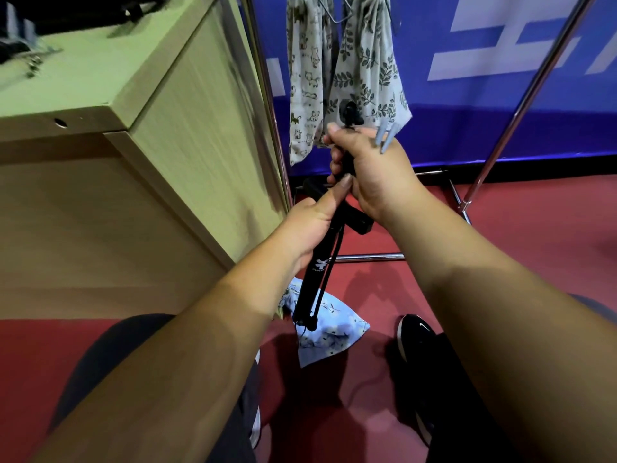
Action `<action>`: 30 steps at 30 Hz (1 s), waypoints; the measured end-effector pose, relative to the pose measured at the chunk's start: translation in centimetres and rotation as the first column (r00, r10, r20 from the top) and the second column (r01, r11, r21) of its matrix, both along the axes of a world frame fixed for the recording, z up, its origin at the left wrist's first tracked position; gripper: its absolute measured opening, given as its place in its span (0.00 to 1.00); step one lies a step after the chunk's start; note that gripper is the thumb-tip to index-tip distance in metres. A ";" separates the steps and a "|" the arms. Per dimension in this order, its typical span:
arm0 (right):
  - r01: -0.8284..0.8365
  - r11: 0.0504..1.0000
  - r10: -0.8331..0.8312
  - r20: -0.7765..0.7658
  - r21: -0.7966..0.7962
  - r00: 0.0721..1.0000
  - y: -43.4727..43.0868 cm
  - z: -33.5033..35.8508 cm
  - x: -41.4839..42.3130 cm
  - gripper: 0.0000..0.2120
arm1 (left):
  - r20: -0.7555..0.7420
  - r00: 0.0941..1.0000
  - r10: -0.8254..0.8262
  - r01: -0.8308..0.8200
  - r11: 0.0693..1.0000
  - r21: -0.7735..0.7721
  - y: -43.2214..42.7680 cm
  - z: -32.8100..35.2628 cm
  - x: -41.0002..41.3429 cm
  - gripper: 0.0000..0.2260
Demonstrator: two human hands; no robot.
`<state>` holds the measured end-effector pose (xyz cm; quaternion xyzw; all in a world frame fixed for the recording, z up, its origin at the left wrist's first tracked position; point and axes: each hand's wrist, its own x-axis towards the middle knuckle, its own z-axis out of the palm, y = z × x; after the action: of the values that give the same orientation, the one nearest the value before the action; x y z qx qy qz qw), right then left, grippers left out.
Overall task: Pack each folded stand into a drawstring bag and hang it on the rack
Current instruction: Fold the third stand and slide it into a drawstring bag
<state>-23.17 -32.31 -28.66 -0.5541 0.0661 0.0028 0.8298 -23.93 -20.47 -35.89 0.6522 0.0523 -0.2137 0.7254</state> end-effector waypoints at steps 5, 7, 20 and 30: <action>-0.020 0.999 0.018 -0.033 -0.051 0.999 -0.5 0.0 -0.4 0.09 | 0.001 1.000 0.014 -0.014 0.999 0.041 0.1 0.0 -0.1 0.47; -0.024 0.992 0.018 -0.048 -0.127 0.999 -0.9 -0.2 -0.4 0.02 | 0.003 1.000 0.026 -0.027 0.999 0.046 -0.1 0.3 -0.2 0.45; -0.302 0.940 0.225 -0.378 -0.159 0.898 -2.0 -3.2 -1.6 0.52 | -0.157 0.985 0.064 -0.099 0.970 -0.223 0.7 2.4 1.6 0.39; -0.511 0.779 0.331 -0.454 -0.362 0.827 -1.8 -9.4 -4.4 0.17 | -0.145 0.971 0.188 -0.196 0.979 -0.048 0.5 -0.1 2.5 0.38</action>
<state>-27.61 -34.11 -38.06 -0.7275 0.0900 0.2787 0.6204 -21.41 -19.93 -35.95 0.6047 0.1594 -0.1893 0.7570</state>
